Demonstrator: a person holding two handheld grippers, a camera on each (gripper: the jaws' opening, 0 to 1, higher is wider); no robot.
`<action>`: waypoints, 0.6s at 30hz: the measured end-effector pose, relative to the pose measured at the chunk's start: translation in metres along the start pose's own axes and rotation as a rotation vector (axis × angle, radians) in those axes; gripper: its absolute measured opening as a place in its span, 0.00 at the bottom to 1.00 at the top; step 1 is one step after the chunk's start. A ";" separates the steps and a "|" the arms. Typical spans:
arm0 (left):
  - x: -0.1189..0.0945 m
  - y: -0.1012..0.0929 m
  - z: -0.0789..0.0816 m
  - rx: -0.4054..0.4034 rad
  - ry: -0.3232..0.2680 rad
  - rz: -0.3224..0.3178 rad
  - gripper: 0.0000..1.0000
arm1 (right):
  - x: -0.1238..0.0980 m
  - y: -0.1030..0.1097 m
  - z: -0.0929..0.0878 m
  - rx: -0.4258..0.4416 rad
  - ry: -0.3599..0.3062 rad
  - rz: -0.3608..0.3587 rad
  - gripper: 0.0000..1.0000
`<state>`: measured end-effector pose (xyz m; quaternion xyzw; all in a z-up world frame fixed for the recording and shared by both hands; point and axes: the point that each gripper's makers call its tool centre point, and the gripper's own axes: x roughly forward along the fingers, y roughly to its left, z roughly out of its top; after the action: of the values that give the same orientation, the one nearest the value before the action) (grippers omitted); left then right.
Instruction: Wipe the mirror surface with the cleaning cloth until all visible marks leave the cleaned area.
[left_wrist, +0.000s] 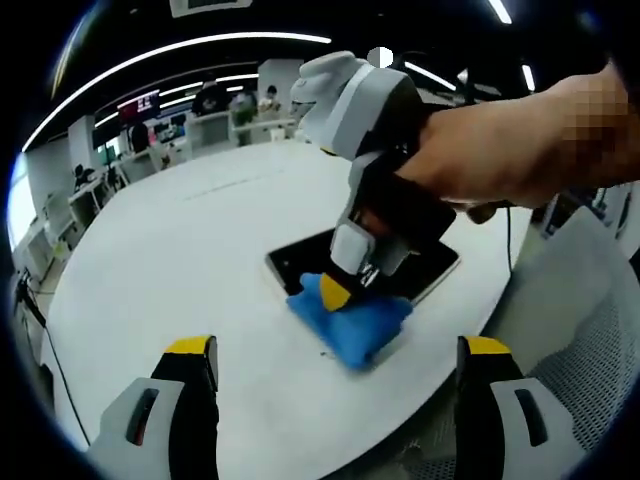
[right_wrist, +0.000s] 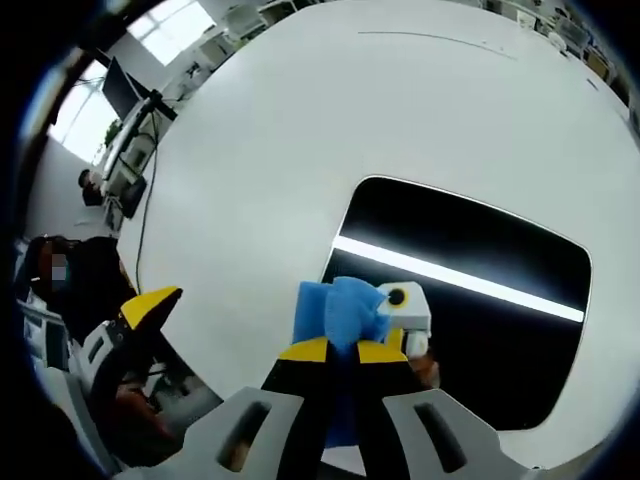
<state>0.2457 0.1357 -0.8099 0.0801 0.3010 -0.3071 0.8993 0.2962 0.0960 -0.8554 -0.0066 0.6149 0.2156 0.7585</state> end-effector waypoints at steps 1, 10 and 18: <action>0.000 0.000 0.000 -0.003 -0.002 0.001 1.00 | 0.000 -0.001 0.001 0.003 0.002 0.002 0.02; -0.002 0.002 0.000 -0.009 -0.008 0.001 1.00 | 0.006 -0.006 0.019 -0.011 0.005 0.007 0.02; -0.001 0.004 0.000 -0.010 -0.022 0.000 1.00 | 0.006 -0.010 0.035 -0.026 -0.007 0.032 0.02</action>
<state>0.2475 0.1397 -0.8089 0.0724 0.2924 -0.3067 0.9029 0.3336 0.0984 -0.8555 -0.0059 0.6095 0.2355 0.7570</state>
